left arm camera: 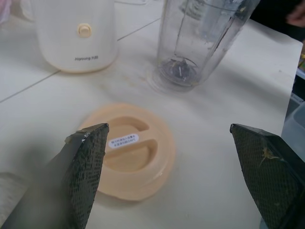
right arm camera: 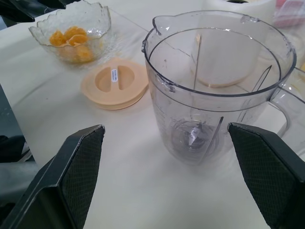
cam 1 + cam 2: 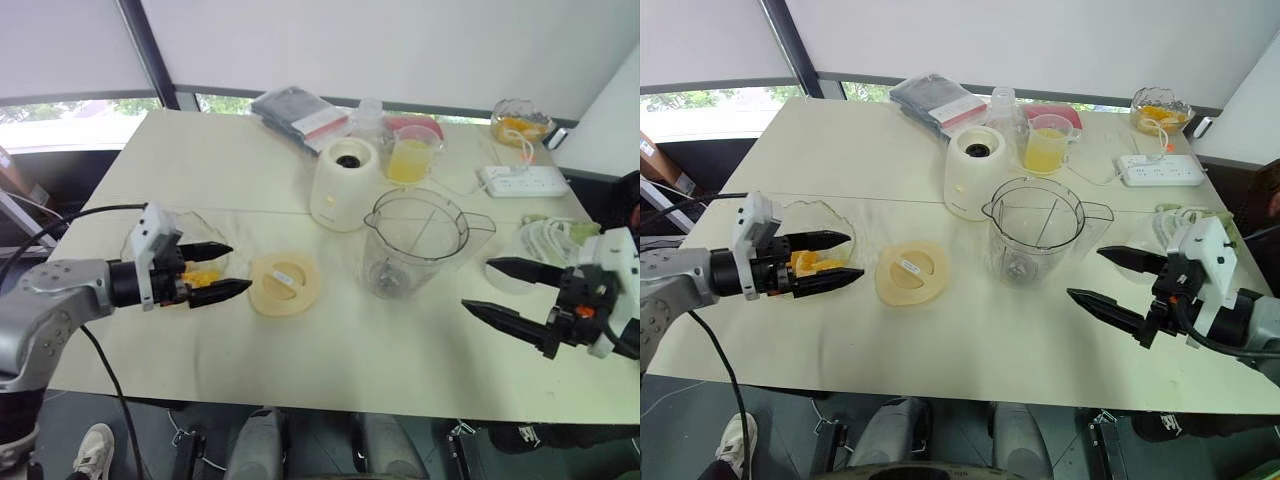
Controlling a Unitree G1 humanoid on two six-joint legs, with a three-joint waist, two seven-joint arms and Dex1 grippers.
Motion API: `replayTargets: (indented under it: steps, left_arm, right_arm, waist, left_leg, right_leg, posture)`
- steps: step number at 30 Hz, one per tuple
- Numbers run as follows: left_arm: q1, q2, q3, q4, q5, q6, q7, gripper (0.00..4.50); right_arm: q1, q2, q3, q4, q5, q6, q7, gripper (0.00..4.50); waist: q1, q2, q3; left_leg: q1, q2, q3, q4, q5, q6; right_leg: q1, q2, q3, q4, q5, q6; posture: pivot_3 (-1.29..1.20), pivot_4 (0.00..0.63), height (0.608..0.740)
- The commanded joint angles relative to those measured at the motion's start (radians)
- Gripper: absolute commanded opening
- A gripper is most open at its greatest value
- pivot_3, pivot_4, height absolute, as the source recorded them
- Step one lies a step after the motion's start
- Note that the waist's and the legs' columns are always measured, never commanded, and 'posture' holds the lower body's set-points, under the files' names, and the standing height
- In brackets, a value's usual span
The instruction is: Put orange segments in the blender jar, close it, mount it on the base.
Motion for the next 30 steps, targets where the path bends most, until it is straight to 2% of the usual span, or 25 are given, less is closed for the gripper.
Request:
replayTargets:
  steps: [1,30]
  left_arm:
    - [-0.016,0.021,0.021,-0.002,0.01,-0.022,-0.013,4.25]
    - [-0.079,0.021,-0.014,0.026,0.038,-0.013,-0.032,4.25]
  right_arm:
    - [-0.009,0.01,-0.003,-0.006,-0.005,-0.026,0.004,4.35]
    - [0.016,0.067,0.014,-0.047,-0.011,-0.049,-0.046,4.35]
  waist:
    - [0.0,0.0,0.0]
    - [0.0,0.0,0.0]
  left_leg:
    - [0.0,0.0,0.0,0.0,0.0,0.0]
    - [0.0,0.0,0.0,0.0,0.0,0.0]
  right_leg:
    - [0.0,0.0,0.0,0.0,0.0,0.0]
    - [0.0,0.0,0.0,0.001,0.0,0.0]
  posture:
    - [0.0,0.15,0.74]
    - [0.0,0.15,0.74]
